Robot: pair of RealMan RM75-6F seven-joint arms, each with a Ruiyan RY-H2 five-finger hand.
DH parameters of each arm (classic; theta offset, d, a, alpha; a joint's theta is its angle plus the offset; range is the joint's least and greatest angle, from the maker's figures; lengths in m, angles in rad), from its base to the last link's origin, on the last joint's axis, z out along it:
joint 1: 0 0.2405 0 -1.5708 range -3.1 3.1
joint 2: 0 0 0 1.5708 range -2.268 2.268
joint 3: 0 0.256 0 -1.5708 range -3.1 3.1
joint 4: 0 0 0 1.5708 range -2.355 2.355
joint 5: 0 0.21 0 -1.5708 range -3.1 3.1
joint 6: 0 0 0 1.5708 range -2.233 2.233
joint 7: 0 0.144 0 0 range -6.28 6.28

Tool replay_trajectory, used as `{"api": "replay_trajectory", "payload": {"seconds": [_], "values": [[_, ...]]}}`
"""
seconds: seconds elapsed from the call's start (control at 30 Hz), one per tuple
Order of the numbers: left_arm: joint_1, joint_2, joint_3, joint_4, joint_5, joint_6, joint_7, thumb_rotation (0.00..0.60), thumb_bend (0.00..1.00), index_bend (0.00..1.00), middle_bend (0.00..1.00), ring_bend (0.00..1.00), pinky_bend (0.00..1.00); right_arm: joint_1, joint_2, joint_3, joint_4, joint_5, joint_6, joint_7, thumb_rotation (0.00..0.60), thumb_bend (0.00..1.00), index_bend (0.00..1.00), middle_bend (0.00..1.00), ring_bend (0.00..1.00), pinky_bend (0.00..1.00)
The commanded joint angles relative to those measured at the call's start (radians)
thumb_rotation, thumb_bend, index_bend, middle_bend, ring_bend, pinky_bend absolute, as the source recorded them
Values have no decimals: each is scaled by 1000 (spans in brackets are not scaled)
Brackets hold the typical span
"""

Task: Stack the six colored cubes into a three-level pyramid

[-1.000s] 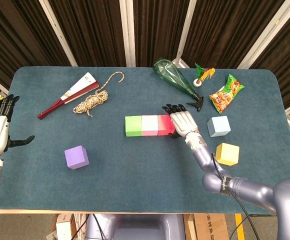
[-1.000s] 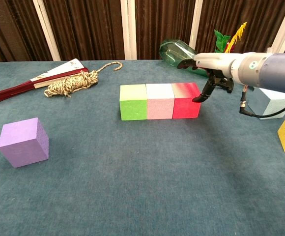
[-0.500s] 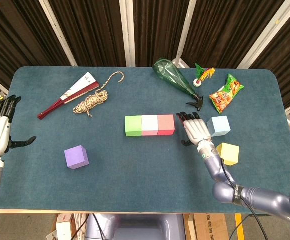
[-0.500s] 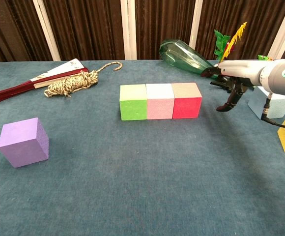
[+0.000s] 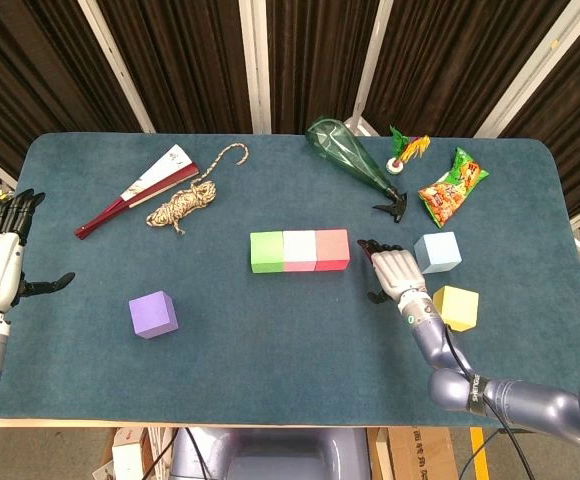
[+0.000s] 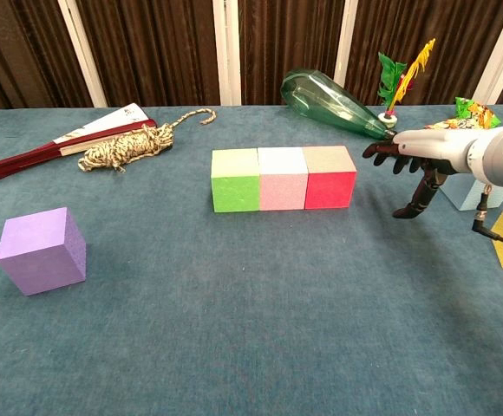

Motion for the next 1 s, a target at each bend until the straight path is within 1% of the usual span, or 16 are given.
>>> {"api": "replay_trajectory", "payload": {"seconds": [0.03, 0.7, 1.0], "values": [[0, 1, -1, 1, 0, -1, -1, 600, 131, 0, 0, 0, 29, 3, -7, -2, 5, 6, -5, -4, 600, 290, 0, 140, 195, 195], [-3, 1, 0, 5, -8, -10, -5, 600, 131, 0, 0, 0, 29, 21, -49, -7, 29, -10, -37, -6, 600, 289, 0, 140, 195, 195], [-5, 0, -1, 8, -12, -13, -5, 600, 131, 0, 0, 0, 29, 20, -61, -4, 37, -8, -17, -8, 600, 290, 0, 139, 188, 191]]}}
